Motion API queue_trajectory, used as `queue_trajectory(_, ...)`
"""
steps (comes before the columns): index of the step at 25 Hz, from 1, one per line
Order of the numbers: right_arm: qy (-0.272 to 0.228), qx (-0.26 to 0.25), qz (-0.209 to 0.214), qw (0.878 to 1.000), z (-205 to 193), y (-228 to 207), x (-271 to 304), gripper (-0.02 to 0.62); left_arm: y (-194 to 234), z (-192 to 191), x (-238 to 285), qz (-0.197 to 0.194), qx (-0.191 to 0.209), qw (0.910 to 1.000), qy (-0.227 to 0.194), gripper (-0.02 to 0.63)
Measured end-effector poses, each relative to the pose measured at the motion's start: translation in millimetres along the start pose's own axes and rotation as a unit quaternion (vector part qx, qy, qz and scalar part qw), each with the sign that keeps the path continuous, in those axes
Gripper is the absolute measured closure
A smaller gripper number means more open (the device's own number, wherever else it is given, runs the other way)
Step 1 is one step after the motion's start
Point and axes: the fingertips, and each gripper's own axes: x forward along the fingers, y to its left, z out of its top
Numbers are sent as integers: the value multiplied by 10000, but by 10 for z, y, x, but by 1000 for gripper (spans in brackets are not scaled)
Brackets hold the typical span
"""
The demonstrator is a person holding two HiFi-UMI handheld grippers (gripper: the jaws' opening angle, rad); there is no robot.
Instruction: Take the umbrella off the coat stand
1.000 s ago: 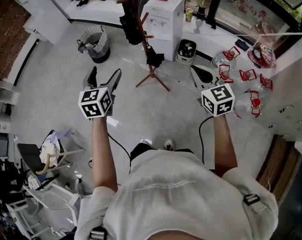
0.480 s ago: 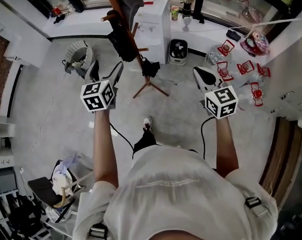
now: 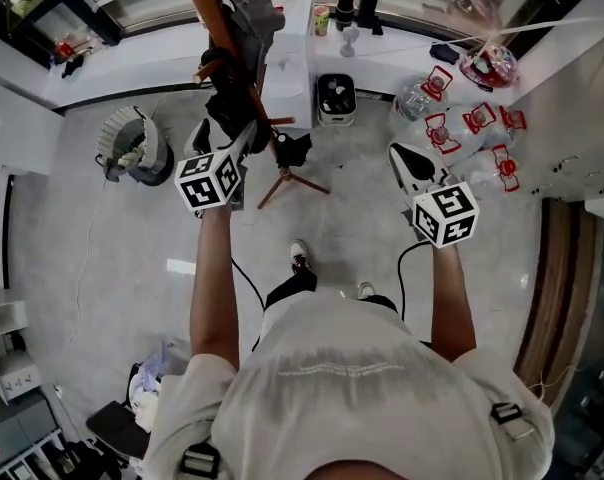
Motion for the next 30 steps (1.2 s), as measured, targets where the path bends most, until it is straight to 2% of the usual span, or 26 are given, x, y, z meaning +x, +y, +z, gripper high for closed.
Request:
queue_trajectory(5,252,17,-201,9995,-96,-5,83,572,74,-206,312,-152,-118,9997,172,161)
queue_trajectory(12,474,137,-420,9979,-182,-11,187,572,117,-445,682,-243,-19,9986,469,160)
queue_trajectory(17,655,229,-471,9965,-289,23,245,572,129,-558,841,-291,37,9985,455,160)
queue_trajectory(21,734,236,-504,9957,-337,31,258,572,131,-492,912,-258,221,9992,189,164)
queue_trajectory(26,781,252,-489,9954,-391,32,242,572,100,-478,900,-296,341,9990,31,250)
queue_trajectory(30,755,189,-418,9961,-367,7,208,572,95,-486,867,-319,386,9987,134,279)
